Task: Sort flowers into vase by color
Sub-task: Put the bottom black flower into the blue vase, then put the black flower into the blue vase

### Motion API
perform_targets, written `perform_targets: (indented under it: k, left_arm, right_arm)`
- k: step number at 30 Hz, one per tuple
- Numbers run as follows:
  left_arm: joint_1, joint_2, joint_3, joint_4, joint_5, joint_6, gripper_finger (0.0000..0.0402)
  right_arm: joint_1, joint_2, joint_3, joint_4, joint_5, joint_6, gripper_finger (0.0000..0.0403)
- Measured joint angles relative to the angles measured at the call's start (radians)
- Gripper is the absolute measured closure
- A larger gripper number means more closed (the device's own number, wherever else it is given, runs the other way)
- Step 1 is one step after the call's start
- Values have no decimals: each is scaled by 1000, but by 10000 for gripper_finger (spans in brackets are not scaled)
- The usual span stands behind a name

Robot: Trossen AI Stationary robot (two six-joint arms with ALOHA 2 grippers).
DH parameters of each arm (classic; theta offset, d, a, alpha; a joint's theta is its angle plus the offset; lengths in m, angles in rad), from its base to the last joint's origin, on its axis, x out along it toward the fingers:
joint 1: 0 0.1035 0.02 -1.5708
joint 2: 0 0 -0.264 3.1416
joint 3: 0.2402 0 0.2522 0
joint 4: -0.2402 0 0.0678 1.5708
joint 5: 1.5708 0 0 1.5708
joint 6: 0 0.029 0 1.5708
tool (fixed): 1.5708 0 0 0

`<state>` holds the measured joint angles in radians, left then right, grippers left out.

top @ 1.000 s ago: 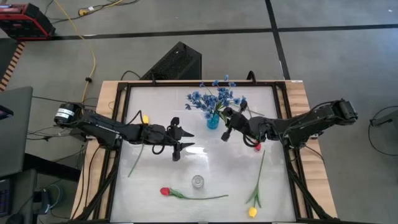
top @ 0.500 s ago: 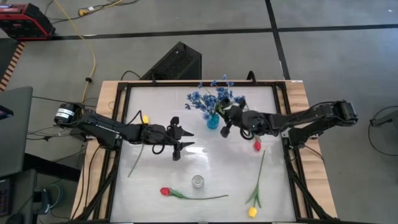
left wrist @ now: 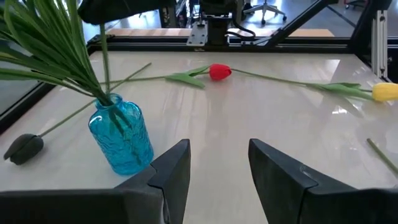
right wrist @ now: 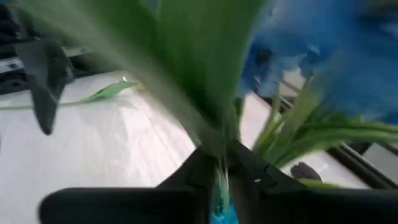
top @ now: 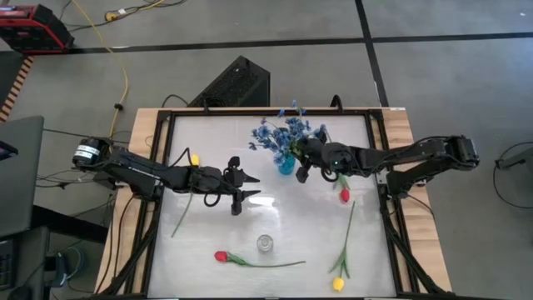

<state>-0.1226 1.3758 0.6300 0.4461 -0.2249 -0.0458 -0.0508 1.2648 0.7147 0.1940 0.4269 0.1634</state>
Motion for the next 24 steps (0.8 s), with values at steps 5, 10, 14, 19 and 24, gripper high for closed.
perform_targets:
  k: [5, 10, 14, 19, 24]
  left_arm:
    - [0, 0, 0, -3, 0, -12, 248]
    - [0, 0, 0, -26, 0, -28, 248]
    - [0, 0, 0, -68, 1, -58, 248]
    - [0, 0, 0, -113, 3, -100, 249]
    - [0, 0, 0, -160, 87, -147, 249]
  right_arm:
    - [-18, -3, 2, -54, -37, 13, 266]
    - [-5, -8, 85, -259, -41, 17, 213]
    - [14, -8, 176, -497, -42, 56, 185]
    - [26, -9, 252, -712, -42, 75, 168]
    - [34, -9, 315, -887, -120, 109, 170]
